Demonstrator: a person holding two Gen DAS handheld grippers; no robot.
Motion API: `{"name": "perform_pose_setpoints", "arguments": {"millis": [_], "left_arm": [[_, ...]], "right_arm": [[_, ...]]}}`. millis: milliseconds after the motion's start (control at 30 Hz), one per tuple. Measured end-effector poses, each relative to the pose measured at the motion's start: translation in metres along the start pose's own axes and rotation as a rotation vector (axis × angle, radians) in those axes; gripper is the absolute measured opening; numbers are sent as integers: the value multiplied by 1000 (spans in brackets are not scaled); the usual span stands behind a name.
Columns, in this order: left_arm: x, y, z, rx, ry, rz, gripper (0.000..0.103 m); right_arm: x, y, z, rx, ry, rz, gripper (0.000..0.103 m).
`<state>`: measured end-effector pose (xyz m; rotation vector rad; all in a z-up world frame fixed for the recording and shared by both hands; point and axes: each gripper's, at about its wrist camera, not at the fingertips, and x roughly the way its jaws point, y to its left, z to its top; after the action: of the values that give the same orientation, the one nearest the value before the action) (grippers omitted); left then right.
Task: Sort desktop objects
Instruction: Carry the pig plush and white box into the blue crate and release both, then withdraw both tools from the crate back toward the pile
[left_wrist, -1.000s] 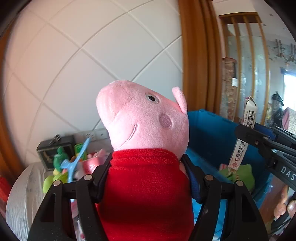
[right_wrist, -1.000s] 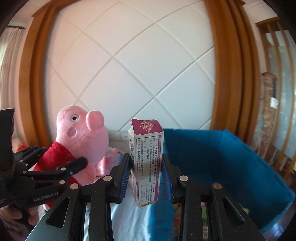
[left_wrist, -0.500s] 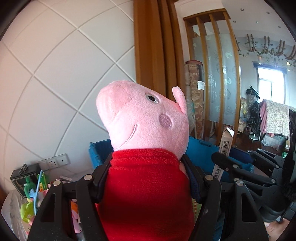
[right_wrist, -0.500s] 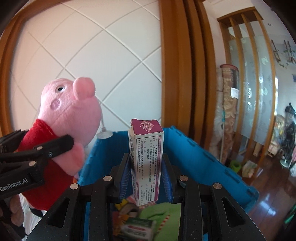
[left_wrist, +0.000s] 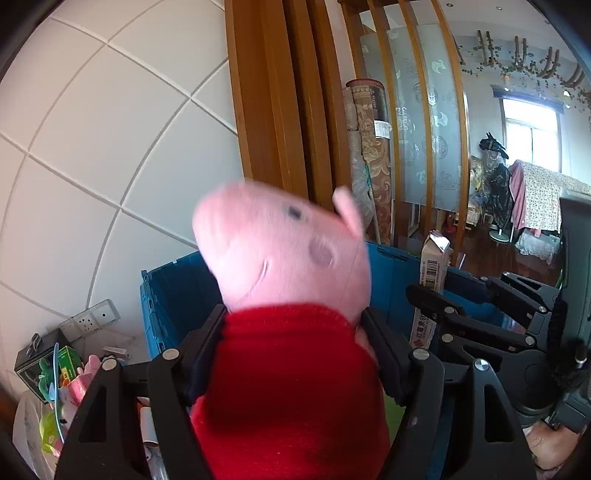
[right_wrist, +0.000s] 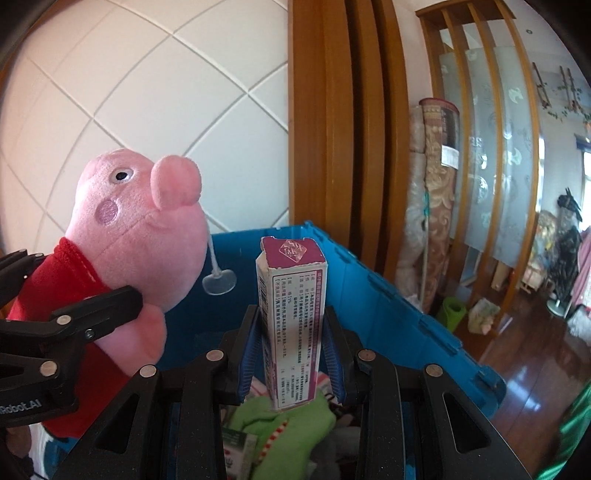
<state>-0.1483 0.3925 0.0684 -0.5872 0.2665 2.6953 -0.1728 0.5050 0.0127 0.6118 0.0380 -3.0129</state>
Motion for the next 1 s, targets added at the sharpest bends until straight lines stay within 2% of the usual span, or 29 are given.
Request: {"name": "perform_pose_setpoints", "arguments": {"millis": [33,100,200,300,367,433,500,633,833,1000], "left_arm": [[-1,0,1,-1,-12,11,72],[-3,3,0,8,-20,31,83],[-6,12,-5,7,-25,49,90],[-9,18,-11,-1,-28,64,93],[-10,21,-13,-9,-29,74,94],[-14,27,-16,-15,-33,82,95],[-18,33,-19,-23,-39,87,96],[-28,45,-22,-42,-57,83,96],[-49,70,-32,-72,-90,137,96],[-69,108,-53,-123,-91,195,100]], "right_arm": [[3,-1,0,-1,3,-4,32],[8,-5,0,-2,11,-9,32],[13,-7,-1,-8,25,-19,34],[17,-7,-2,-12,41,-28,36],[18,-7,-3,-12,47,-33,51],[17,-5,-4,-18,44,-52,94],[13,-2,-4,-26,32,-71,102],[5,3,-1,-25,22,-75,103],[-16,25,5,-33,-9,-38,103],[-36,59,11,-58,-47,18,103]]}}
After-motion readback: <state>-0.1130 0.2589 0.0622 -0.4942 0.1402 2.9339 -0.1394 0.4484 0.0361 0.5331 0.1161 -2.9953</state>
